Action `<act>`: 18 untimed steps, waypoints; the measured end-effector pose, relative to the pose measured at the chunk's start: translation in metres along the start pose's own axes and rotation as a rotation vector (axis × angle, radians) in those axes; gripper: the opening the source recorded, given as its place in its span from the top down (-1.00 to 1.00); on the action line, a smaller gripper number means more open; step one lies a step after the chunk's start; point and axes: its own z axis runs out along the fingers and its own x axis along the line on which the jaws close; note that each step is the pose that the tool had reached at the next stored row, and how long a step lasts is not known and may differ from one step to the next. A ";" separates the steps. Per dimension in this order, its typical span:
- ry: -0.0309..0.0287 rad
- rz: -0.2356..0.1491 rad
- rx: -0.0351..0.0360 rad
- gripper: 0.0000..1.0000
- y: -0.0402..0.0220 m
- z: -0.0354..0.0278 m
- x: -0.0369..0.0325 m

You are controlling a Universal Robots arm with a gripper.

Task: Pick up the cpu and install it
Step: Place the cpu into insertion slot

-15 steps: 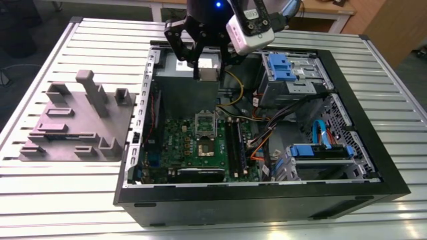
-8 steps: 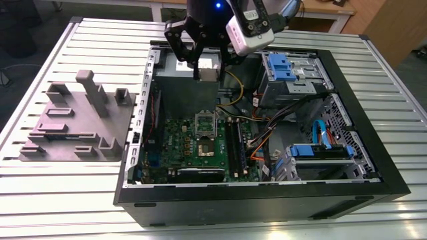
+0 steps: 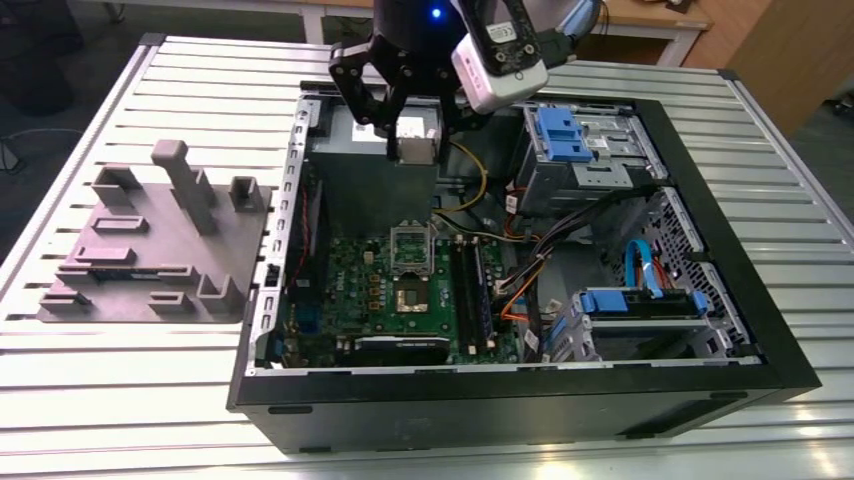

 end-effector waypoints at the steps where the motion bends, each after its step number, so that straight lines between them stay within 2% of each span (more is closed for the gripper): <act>1: 0.0000 0.000 0.0000 0.05 0.0000 0.0002 0.0000; 18: 0.0001 0.000 0.0000 0.05 -0.0005 0.0038 0.0000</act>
